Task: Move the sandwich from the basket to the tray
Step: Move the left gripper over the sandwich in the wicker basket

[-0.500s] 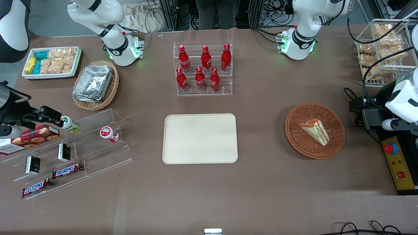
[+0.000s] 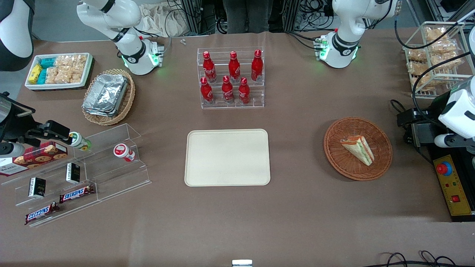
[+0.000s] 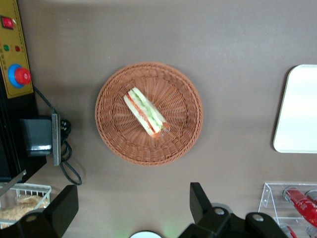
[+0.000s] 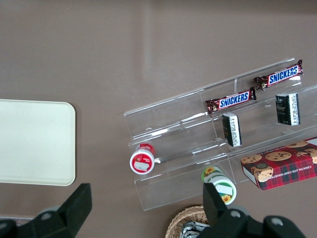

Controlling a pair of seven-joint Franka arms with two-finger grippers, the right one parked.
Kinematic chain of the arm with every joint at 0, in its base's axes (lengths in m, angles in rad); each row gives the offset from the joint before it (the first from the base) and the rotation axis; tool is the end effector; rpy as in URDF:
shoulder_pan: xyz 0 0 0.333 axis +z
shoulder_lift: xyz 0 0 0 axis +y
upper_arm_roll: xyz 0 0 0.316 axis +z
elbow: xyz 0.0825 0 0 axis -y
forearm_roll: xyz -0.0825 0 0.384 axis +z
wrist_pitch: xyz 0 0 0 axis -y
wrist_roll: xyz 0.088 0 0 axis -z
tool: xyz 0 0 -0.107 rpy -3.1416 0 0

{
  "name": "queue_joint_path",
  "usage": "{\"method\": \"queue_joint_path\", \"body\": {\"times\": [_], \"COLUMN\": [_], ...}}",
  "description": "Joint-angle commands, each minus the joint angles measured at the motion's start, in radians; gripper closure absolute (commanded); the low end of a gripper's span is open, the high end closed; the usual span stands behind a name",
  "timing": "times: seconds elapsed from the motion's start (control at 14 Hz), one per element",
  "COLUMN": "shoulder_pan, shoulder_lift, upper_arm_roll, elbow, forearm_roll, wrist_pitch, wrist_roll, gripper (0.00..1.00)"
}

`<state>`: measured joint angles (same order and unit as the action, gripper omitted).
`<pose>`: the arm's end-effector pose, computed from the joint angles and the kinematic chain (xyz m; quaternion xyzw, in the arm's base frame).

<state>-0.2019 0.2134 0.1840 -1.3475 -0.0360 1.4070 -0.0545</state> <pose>0.5999 -0.0276 0.5932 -0.9970 -0.0161 0.0750 0.0043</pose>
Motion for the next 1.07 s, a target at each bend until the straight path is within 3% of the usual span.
{"method": "queue_joint_path", "body": {"times": [0.0,0.29,0.57,1.0], "shoulder_pan": [0.007,0.007,0.004,0.004], "shoulder_lift": [-0.061,-0.236,-0.233,-0.200], "upper_arm_roll": [-0.012,-0.014,-0.015,-0.015], "elbow": [-0.100,-0.462,-0.602,-0.854], "forearm_roll": [-0.005,0.004,0.010,0.015], "wrist_pitch": [0.013,0.280,0.401,0.768], "wrist_roll": [-0.030,-0.092,-0.218,-0.362], "gripper": [0.02,0.06,0.01,0.00]}}
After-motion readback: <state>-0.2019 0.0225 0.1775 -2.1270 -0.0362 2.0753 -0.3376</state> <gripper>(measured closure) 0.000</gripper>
